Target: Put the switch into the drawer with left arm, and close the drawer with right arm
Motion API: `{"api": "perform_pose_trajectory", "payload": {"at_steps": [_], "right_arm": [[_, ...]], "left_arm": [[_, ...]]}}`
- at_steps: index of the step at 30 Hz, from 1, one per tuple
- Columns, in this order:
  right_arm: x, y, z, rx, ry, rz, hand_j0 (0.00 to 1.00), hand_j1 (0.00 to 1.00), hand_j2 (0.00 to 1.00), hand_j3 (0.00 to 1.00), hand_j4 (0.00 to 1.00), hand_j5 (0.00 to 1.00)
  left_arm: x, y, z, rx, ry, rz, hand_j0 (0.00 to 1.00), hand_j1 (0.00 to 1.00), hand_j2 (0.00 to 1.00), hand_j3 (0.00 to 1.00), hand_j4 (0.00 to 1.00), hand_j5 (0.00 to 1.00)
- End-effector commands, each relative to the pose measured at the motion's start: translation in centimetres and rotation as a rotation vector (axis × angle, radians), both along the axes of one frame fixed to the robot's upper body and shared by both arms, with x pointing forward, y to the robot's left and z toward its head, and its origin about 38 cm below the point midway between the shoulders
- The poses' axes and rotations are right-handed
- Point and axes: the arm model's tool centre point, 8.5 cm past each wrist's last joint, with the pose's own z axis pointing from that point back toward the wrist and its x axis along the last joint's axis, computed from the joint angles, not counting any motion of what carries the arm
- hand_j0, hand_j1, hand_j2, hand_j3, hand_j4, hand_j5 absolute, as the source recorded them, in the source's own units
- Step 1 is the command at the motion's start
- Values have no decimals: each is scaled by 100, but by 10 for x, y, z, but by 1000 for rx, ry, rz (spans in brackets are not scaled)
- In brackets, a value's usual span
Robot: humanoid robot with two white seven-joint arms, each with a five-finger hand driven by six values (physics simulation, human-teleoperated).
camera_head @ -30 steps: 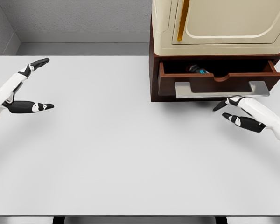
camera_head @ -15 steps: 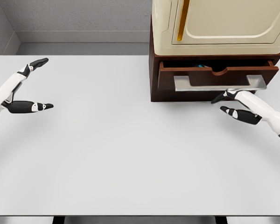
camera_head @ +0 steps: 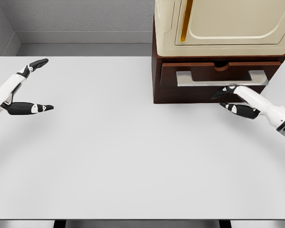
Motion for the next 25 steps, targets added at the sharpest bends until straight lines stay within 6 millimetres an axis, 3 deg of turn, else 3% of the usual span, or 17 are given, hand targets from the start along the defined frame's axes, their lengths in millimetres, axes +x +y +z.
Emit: {"api": "perform_pose_trajectory", "payload": {"at_steps": [1,15,16,21,22,25], "right_arm": [[1,0,-3,5,9,-6,55,55,55,55,55,55],[12,6,-8,12,14,-17,58,58,58,58,58,58],[10,10,-2,11,-3,-2,58,58,58,58,58,58],[-20,-13,13,-69,-11,29,59,59,59,59,59,59],[-23,-19,18,-79,-13,26,59,59,59,59,59,59],[-39,-29,18,-69,-20,0,59,59,59,59,59,59]], "left_arm": [[0,1,1,-7,0,1,100,100,100,100,100,100],[0,-2,-1,-15,0,0,100,100,100,100,100,100],[0,-2,-1,-15,0,0,100,100,100,100,100,100],[0,-2,-5,-25,9,4,100,100,100,100,100,100],[1,-12,-11,-68,8,2,100,100,100,100,100,100],[2,-16,-14,-155,-21,41,100,100,100,100,100,100]]}}
